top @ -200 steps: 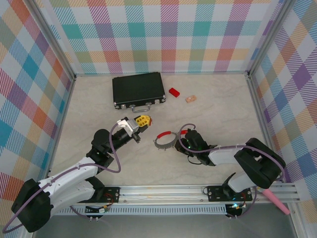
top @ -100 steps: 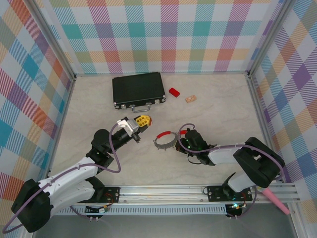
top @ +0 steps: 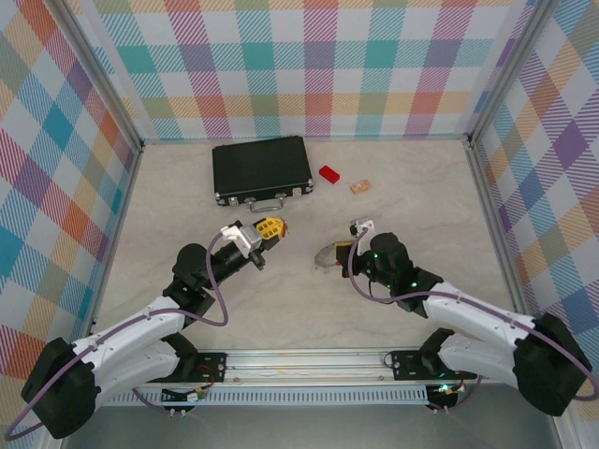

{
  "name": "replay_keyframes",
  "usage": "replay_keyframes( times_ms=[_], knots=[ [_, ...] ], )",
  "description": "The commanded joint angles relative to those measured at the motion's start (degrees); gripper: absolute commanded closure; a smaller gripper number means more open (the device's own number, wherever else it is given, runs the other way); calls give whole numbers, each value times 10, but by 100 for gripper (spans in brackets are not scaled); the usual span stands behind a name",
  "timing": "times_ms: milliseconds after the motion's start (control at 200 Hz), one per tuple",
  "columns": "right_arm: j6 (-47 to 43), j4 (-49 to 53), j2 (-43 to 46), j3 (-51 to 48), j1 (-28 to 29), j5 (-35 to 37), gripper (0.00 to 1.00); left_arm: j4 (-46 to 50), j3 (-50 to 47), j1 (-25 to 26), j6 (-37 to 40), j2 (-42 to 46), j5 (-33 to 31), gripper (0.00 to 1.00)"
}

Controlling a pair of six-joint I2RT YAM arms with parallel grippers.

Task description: Put the keys on the keyring

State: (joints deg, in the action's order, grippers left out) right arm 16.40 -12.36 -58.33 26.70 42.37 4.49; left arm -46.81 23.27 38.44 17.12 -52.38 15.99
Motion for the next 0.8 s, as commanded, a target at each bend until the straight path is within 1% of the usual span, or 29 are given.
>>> replay_keyframes(
  times_ms=[0,105,210,350,470,640,795],
  knots=[
    [-163,3,32,22,-2,-26,100,-13,10,-1,-11,-1,15,100],
    [-253,-3,57,38,-2,-49,100,-9,18,-1,-10,-7,18,100],
    [-318,-4,67,57,-2,-84,100,-9,24,-1,-13,-14,20,100],
    [-368,-1,70,84,-2,-126,100,3,36,-1,-26,-23,31,100],
    [-404,17,73,100,-2,-147,100,36,53,1,-26,-24,39,100],
    [-448,47,72,116,-1,-173,100,102,87,8,12,-43,53,100],
    [-495,82,73,129,5,-169,100,169,123,11,39,-60,51,100]
  ],
)
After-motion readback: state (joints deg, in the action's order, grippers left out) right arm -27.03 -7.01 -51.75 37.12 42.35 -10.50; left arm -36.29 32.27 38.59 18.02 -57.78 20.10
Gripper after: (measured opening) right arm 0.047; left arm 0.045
